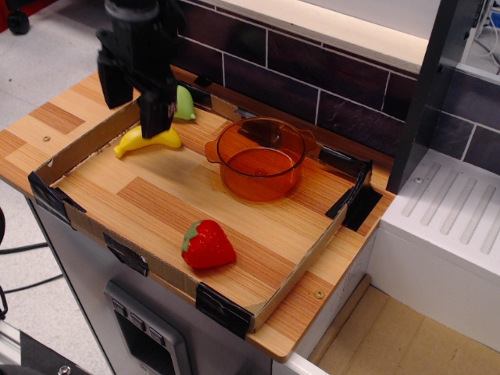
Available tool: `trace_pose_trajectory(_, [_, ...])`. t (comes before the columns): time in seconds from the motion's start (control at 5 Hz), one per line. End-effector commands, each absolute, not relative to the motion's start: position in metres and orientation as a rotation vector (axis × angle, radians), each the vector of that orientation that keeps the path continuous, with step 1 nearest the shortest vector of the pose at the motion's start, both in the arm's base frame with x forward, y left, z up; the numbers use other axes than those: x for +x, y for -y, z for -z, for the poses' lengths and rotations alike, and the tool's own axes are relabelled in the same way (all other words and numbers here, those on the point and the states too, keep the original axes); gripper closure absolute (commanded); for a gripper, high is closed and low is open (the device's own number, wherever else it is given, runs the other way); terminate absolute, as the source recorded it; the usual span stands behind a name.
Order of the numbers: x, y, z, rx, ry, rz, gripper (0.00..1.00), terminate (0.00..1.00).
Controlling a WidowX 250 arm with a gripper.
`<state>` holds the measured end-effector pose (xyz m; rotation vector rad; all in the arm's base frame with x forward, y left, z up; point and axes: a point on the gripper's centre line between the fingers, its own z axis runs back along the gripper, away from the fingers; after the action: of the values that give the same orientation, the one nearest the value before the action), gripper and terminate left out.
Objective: Put banana in pot
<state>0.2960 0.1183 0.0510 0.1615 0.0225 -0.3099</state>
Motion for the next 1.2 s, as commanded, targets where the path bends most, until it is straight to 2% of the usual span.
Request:
trace_pose_trajectory(0.0, [0.322,-0.127,-0.048,0.213,0.018,0.366,0.00,0.00])
trace_pose_trajectory(0.4, [0.331,-0.130,-0.035,0.234,0.004,0.373,0.00,0.00])
trace_pose_trajectory(0.8, [0.327,-0.133,-0.016,0.240,-0.059,0.393,0.00,0.00])
trace_pose_trajectory(1.0, [0.323,-0.132,-0.014,0.232,-0.074,0.389,0.00,0.00])
